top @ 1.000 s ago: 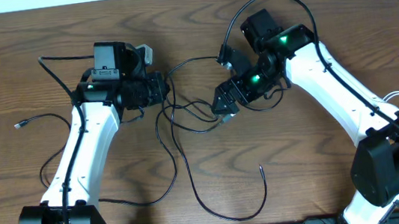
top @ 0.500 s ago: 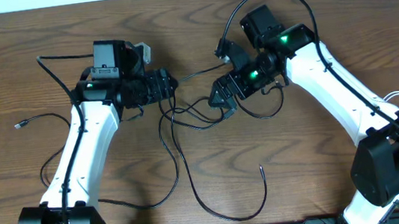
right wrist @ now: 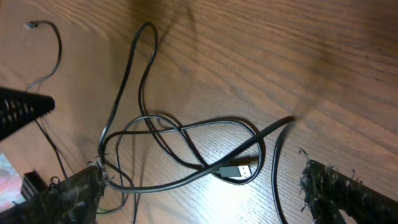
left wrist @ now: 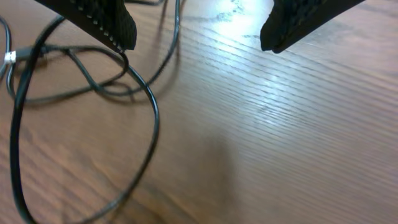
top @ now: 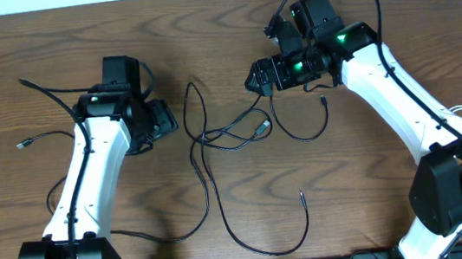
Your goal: Untangle cables
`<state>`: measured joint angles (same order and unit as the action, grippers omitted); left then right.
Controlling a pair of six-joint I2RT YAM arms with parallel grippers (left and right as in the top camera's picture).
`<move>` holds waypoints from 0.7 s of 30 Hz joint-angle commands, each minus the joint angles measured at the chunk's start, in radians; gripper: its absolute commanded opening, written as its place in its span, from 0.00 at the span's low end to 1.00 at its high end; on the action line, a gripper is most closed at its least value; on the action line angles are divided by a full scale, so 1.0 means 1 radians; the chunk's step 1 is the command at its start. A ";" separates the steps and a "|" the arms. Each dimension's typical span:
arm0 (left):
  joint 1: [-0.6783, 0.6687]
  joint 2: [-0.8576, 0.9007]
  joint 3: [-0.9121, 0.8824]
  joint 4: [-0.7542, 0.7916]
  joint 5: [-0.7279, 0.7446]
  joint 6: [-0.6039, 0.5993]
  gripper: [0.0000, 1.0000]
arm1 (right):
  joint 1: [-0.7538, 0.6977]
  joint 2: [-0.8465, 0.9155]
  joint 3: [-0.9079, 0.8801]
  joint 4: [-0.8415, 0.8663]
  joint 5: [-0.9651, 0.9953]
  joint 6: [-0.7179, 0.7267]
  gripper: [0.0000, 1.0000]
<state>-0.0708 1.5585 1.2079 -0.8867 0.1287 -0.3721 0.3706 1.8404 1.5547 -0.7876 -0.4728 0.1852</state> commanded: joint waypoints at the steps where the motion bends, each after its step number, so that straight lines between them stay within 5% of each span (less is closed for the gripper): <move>1: 0.000 0.004 -0.021 -0.011 0.155 0.109 0.68 | 0.004 -0.026 0.003 0.002 0.011 0.024 0.98; 9: 0.001 0.080 -0.023 -0.066 0.145 0.054 0.53 | 0.008 -0.026 0.003 -0.035 0.011 0.024 0.93; 21: 0.002 0.238 -0.024 -0.113 0.198 0.044 0.53 | 0.097 -0.020 0.001 -0.110 0.105 0.024 0.75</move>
<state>-0.0719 1.7752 1.1957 -0.9890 0.2653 -0.3588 0.4477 1.8404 1.5547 -0.8902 -0.4156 0.2054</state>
